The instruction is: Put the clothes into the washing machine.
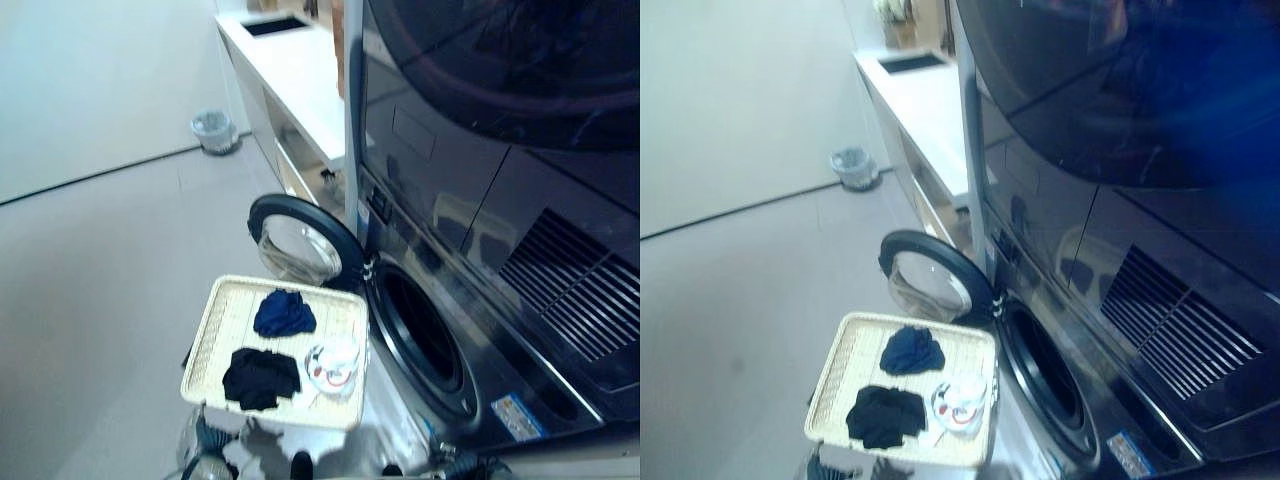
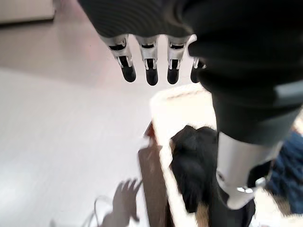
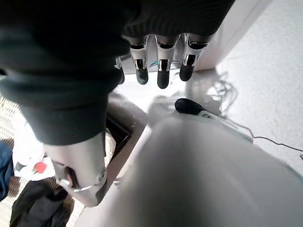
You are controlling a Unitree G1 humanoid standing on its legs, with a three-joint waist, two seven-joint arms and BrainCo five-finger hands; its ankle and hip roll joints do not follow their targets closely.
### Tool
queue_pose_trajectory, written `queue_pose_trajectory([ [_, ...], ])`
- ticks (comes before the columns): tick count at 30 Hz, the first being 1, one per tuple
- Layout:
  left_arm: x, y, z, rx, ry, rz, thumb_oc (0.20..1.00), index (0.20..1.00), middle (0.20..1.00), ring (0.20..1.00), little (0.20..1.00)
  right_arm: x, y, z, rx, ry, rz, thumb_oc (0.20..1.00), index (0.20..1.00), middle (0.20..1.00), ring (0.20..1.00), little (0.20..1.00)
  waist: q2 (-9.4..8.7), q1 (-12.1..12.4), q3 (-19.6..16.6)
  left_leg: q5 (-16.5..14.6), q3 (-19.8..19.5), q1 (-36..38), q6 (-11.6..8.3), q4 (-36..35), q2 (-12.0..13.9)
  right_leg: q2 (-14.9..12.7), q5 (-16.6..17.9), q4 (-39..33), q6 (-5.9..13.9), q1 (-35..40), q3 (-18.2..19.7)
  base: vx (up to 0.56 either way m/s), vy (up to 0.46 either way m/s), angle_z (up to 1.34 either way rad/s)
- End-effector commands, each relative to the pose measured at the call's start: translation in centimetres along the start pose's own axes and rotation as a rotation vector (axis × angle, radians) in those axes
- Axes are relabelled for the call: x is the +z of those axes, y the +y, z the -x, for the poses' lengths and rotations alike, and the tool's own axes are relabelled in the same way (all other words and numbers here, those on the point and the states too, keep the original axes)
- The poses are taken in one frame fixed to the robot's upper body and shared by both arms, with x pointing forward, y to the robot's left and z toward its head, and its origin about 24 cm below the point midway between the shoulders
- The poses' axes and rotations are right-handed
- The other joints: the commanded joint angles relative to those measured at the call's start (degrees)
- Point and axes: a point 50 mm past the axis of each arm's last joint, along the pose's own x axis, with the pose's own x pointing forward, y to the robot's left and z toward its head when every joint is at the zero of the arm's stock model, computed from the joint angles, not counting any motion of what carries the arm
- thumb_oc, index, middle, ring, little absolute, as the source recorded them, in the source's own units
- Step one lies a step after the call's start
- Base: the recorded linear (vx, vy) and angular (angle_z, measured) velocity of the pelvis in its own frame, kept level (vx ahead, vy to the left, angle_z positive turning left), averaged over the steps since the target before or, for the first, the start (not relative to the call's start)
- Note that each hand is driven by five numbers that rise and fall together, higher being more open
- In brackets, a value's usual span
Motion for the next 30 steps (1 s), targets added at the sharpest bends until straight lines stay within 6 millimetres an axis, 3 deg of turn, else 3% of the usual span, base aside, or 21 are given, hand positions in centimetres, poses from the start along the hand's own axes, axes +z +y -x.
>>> queue_pose_trajectory([
  [1, 4.5, 3.0, -2.2, 0.229, -0.188, -0.06, 1.0, 1.0, 1.0, 1.0, 1.0, 5.9, -0.2, -0.8, -0.01, -0.208, 0.042, 1.0, 1.0, 1.0, 1.0, 1.0, -4.32, -1.4, 5.4, -6.0, 3.1, 0.3, 4.28, 4.1, -6.4, -1.2, 4.3, 1.0, 2.56, -4.7, 3.4, -0.1, 0.081, -0.19],
  [9, 8.8, 7.5, -4.8, 0.414, -0.239, -0.044, 1.0, 1.0, 1.0, 1.0, 1.0, 10.9, -0.9, -0.9, -0.039, -0.355, 0.061, 1.0, 1.0, 1.0, 1.0, 1.0, -5.96, -2.6, 11.7, -5.6, 4.7, -6.5, 3.97, 7.1, -6.4, -0.9, 6.3, 1.2, 2.78, -11.1, 5.6, -0.09, 0.032, -0.17],
  [15, 13.4, 12.8, -6.6, 0.55, -0.275, -0.04, 1.0, 1.0, 1.0, 1.0, 1.0, 16.1, -1.3, -0.4, -0.067, -0.489, 0.07, 1.0, 1.0, 1.0, 1.0, 1.0, -9.13, -3.7, 15.9, -6.7, 5.2, -14.8, 2.85, 13.7, -6.4, -0.4, 7.6, 3.1, 2.37, -18.5, 5.7, -0.06, 0.006, -0.14],
  [16, 13.4, 12.8, -6.6, 0.55, -0.275, -0.04, 1.0, 1.0, 1.0, 1.0, 1.0, 16.1, -1.3, -0.4, -0.067, -0.489, 0.07, 1.0, 1.0, 1.0, 1.0, 1.0, -9.13, -3.7, 15.9, -6.7, 5.2, -14.8, 2.85, 13.7, -6.4, -0.4, 7.6, 3.1, 2.37, -18.5, 5.7, -0.09, 0.036, -0.05],
  [17, 14.8, 14.6, -7.0, 0.585, -0.286, -0.031, 1.0, 1.0, 1.0, 1.0, 1.0, 17.3, -1.4, -0.1, -0.074, -0.531, 0.075, 1.0, 1.0, 1.0, 1.0, 1.0, -10.05, -4.4, 15.9, -6.8, 5.2, -18.8, 2.47, 15.9, -6.6, -0.4, 8.0, 3.9, 2.16, -22.3, 5.4, -0.06, 0.033, -0.04],
  [22, 16.1, 16.7, -7.6, 0.559, -0.229, -0.036, 1.0, 1.0, 1.0, 1.0, 1.0, 19.0, -1.8, 0.4, -0.083, -0.595, 0.081, 1.0, 1.0, 1.0, 1.0, 1.0, -10.94, -5.3, 15.9, -6.8, 4.8, -25.3, 1.95, 19.3, -6.8, -0.2, 8.1, 6.1, 1.9, -28.5, 4.9, -0.05, 0.044, -0.01],
  [30, 16.4, 17.7, -8.2, 0.454, -0.097, -0.002, 1.0, 1.0, 1.0, 1.0, 1.0, 21.6, -2.7, 1.8, -0.106, -0.702, 0.073, 1.0, 1.0, 1.0, 1.0, 1.0, -11.05, -7.4, 15.9, -6.8, 4.4, -33.6, 1.58, 22.6, -7.3, 0.1, 8.8, 8.5, 1.48, -37.3, 4.6, -0.03, 0.059, 0.01],
])
